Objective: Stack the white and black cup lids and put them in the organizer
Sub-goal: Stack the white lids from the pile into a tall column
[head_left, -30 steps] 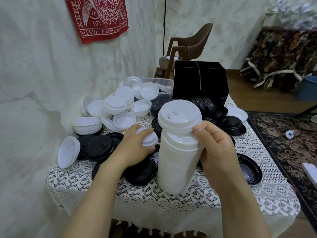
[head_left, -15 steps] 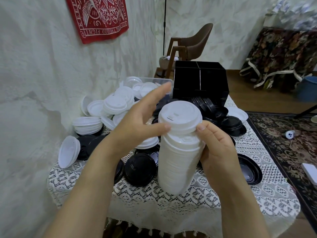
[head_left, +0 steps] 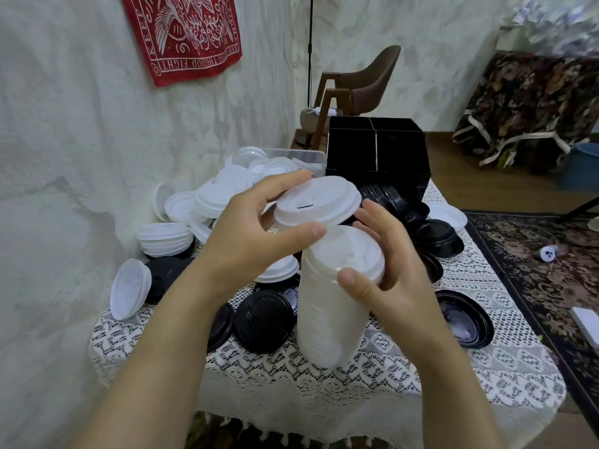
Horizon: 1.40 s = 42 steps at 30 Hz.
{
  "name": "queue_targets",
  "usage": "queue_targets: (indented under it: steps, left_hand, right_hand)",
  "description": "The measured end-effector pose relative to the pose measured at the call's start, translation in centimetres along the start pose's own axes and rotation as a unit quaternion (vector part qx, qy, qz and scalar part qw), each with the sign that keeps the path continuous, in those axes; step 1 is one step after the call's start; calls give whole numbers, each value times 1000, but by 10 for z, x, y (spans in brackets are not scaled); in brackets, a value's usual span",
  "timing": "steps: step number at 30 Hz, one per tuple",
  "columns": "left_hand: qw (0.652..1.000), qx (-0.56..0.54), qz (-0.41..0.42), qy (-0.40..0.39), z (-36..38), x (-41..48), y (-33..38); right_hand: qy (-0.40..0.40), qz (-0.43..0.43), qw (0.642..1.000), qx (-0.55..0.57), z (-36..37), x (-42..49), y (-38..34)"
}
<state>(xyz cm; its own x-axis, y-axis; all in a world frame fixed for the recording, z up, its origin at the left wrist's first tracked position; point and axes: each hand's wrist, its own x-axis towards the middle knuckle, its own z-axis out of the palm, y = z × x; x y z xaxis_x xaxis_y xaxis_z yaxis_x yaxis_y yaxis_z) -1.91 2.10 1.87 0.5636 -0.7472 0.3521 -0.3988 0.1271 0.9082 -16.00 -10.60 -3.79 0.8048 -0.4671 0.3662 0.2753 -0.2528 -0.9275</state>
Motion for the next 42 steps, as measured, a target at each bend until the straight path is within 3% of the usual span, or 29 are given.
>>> queue_targets:
  steps: [3,6,12,23,26,28,30,32,35,39,42]
  left_hand:
    - [1000,21,10,9,8,-11,3]
    - [993,113,27,-1,24,-20,2]
    - [978,208,19,8,43,-24,-1]
    - [987,158,25,-24,41,-32,-9]
    - [996,48,-4,-75,15,-32,-14]
    - [1000,0,-23,-19,-6,-26,-23]
    - [993,65,-66,79,-19,-16,-38]
    - [966,203,-126,100,-23,-4,-55]
    - [919,354,-176,7,-19,10,-78]
    - [888,395,-202,-119,-10,22,-91]
    - [871,419,-220,-131,-10,26,-96]
  right_hand:
    - [-12,-40,999,7,2,-1,0]
    - [22,-68,995,67,-2,-1,0]
    - [31,-88,995,46,-3,1,1]
    - [43,-107,993,-22,8,2,2]
    - [57,-101,993,-29,8,2,3]
    - [64,-94,993,-27,9,2,4]
    - [70,-92,993,-28,10,2,5]
    - [74,-96,992,-30,11,2,5]
    - [83,-107,990,-38,13,3,6]
    - [84,-112,989,-37,13,3,8]
    - [85,-115,989,-40,13,3,9]
